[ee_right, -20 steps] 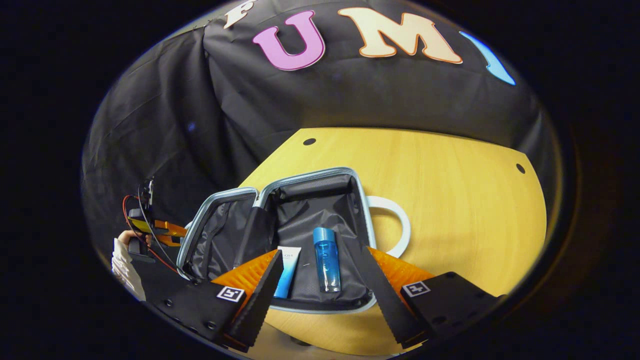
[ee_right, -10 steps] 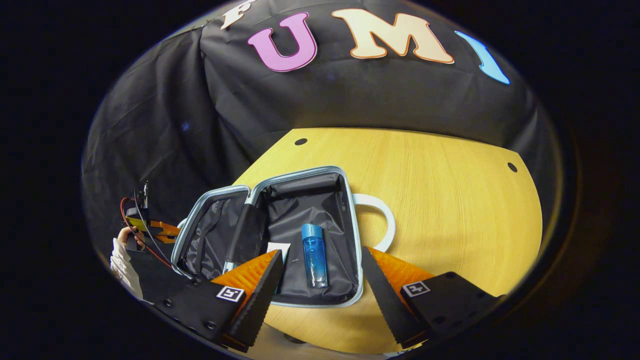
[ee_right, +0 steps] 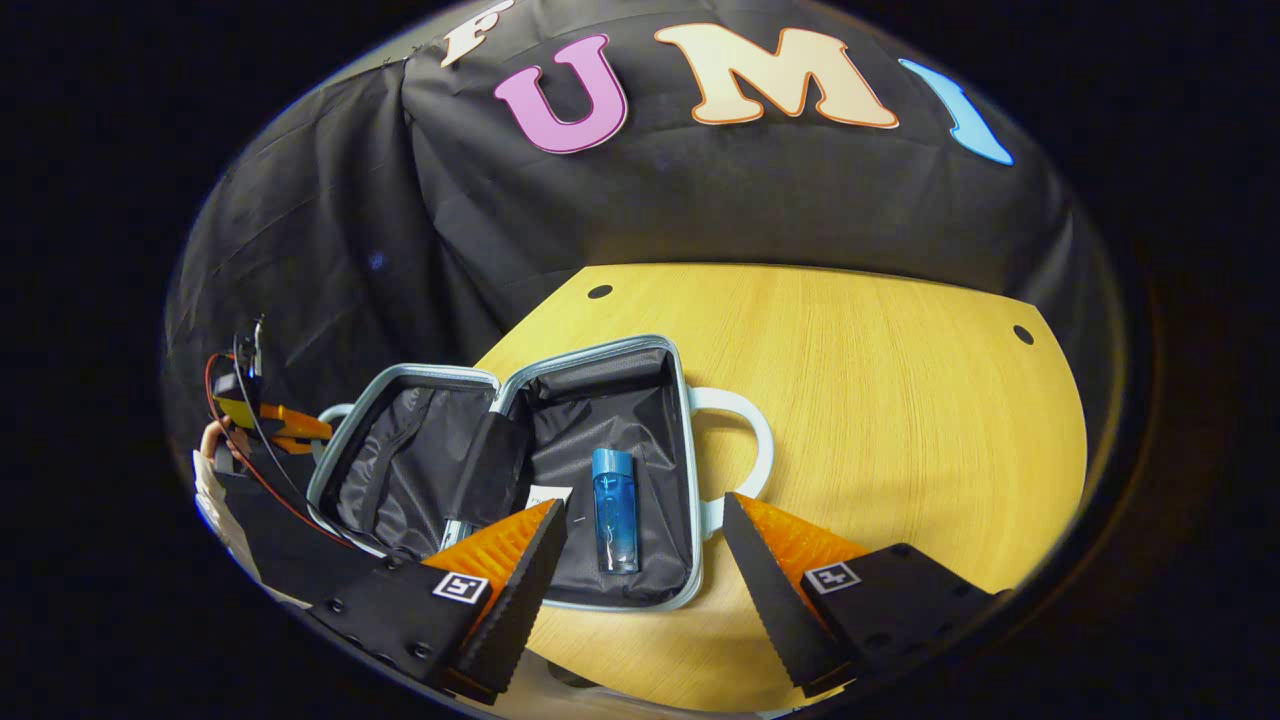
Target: First open the suitcase, pack the skin care products into it, and then close the suitcase.
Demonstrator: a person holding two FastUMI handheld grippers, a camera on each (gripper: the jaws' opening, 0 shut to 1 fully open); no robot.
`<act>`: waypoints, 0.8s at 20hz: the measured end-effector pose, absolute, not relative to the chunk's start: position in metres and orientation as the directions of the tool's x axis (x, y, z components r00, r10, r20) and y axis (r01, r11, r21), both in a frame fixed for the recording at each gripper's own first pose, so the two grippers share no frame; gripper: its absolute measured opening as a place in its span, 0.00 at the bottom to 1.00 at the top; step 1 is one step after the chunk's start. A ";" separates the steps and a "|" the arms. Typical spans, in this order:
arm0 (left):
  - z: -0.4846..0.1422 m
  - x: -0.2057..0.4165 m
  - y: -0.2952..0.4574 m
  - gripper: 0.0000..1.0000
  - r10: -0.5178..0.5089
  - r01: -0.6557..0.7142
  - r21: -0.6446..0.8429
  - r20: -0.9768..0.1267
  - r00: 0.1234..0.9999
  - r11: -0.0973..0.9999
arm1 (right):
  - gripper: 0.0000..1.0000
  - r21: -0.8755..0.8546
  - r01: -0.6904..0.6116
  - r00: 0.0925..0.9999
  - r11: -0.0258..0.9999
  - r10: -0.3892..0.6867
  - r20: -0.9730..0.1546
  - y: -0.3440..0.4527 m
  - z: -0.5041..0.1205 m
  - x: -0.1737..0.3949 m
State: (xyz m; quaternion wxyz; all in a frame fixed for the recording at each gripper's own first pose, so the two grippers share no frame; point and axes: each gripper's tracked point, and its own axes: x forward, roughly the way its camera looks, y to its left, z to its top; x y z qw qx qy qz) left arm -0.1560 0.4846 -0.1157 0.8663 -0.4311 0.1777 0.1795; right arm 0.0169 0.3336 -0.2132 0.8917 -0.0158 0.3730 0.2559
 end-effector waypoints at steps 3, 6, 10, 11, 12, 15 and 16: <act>-0.068 -0.155 0.458 0.05 0.160 -0.408 -0.686 -0.396 0.904 0.602 | 0.94 0.181 -0.463 0.594 0.867 0.456 -0.663 0.322 -0.213 0.017; -0.033 -0.148 0.427 0.06 0.149 -0.358 -0.656 -0.353 0.924 0.664 | 0.98 0.209 -0.449 0.602 0.869 0.467 -0.647 0.309 -0.209 0.021; 0.002 -0.129 0.389 0.07 0.145 -0.321 -0.607 -0.320 0.936 0.727 | 0.98 0.184 -0.430 0.647 0.884 0.443 -0.621 0.279 -0.198 0.030; 0.012 -0.123 0.376 0.07 0.142 -0.311 -0.597 -0.313 0.939 0.739 | 0.98 0.182 -0.426 0.655 0.886 0.441 -0.613 0.273 -0.195 0.033; 0.023 -0.117 0.361 0.07 0.131 -0.295 -0.588 -0.305 0.943 0.753 | 0.98 0.180 -0.422 0.662 0.888 0.438 -0.608 0.266 -0.192 0.034; 0.051 -0.091 0.307 0.08 0.050 -0.202 -0.582 -0.267 0.962 0.788 | 0.98 0.161 -0.408 0.687 0.899 0.419 -0.594 0.241 -0.187 0.041; 0.057 -0.080 0.285 0.08 0.007 -0.160 -0.580 -0.258 0.966 0.799 | 0.98 0.160 -0.400 0.695 0.903 0.412 -0.590 0.233 -0.185 0.043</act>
